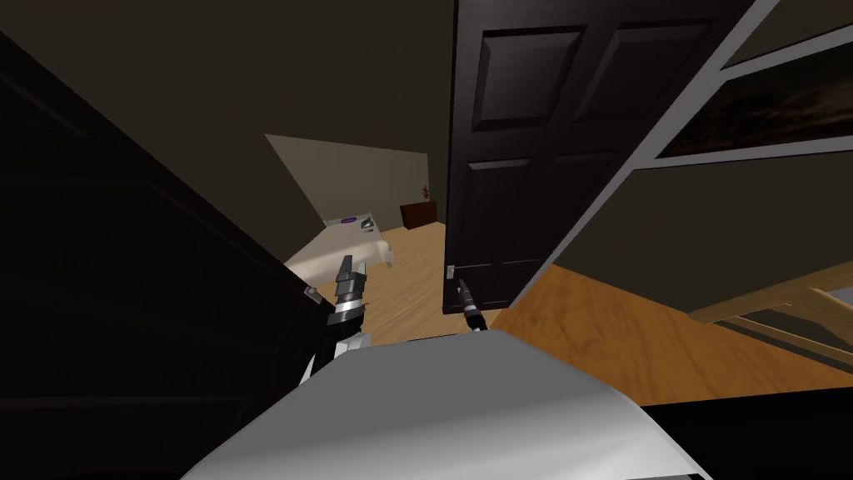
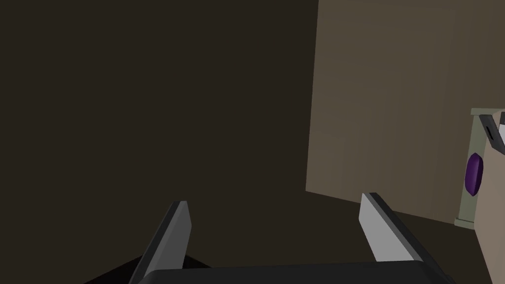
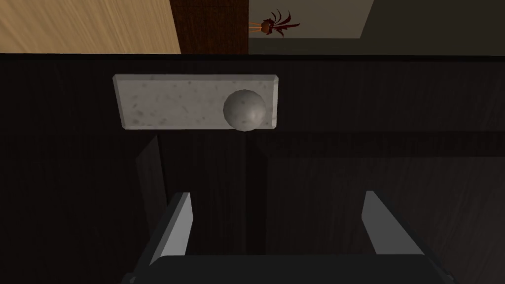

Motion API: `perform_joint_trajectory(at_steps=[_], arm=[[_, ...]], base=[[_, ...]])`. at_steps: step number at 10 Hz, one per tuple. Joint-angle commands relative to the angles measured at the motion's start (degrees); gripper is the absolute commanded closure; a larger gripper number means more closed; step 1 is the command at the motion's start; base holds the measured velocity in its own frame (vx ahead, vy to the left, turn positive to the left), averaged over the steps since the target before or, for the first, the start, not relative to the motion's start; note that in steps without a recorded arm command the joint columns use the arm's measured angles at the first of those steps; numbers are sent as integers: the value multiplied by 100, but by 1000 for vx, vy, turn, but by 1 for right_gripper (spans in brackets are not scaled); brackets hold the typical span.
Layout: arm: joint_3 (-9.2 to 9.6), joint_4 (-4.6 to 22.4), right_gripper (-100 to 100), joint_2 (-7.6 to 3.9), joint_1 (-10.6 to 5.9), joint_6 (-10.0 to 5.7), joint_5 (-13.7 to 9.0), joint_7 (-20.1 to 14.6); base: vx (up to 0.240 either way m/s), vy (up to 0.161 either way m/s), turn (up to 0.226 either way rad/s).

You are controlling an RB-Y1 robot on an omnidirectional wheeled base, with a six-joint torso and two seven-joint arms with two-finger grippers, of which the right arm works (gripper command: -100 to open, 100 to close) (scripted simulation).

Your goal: Push the door open

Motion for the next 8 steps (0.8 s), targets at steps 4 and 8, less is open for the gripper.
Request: perform_joint_trajectory(at_steps=[4,8], arm=[[-50,81,-100,6,-19,-119,-17,28],[-66,110,100,27,-25,-155,-22,36]], base=[[207,4,25],[113,15,11]])
